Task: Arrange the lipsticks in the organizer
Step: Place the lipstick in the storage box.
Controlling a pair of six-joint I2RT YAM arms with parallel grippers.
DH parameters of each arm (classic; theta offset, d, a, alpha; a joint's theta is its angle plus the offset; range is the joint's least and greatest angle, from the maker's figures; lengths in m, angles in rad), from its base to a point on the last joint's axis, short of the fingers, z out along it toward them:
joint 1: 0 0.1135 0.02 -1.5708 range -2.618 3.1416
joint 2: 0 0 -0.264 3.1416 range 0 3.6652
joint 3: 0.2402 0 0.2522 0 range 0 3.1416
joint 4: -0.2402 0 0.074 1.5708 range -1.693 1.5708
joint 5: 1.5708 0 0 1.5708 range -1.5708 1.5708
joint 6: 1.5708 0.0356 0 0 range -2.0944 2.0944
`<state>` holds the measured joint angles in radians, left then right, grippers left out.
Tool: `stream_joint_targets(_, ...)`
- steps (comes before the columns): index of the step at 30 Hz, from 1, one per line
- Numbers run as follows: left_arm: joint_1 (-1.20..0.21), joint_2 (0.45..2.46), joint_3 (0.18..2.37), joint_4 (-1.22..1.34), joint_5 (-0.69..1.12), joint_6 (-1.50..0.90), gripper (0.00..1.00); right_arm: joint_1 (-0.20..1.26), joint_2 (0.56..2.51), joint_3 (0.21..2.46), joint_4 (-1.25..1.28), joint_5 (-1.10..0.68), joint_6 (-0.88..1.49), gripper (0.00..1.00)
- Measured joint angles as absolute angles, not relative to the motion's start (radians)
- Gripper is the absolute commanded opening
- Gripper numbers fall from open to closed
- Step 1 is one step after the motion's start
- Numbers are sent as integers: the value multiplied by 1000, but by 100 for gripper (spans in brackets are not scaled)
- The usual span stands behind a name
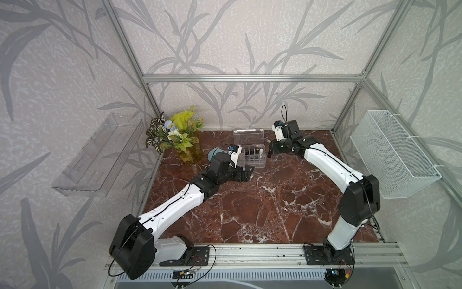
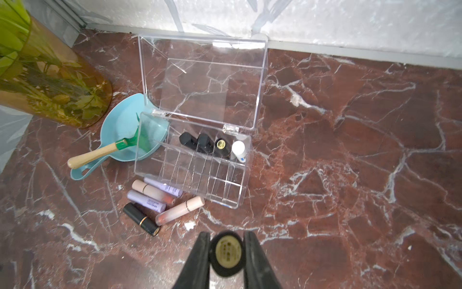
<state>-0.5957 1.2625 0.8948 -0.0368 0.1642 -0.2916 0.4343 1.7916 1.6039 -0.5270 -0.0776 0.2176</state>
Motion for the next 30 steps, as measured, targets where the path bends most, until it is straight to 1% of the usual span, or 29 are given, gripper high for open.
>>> stream_joint_targets(7,-573,1242,878,-35,157,-291,99,447,1872,1656,-496,-54,189,19)
stream_joint_targets(22,-553,1234,873,-39,158,-289,99,473,1964,1656,-431,-41,150,20)
stream_joint_targets(30,-539,1231,873,-45,159,-288,98,475,1982,1656,-408,-14,125,20)
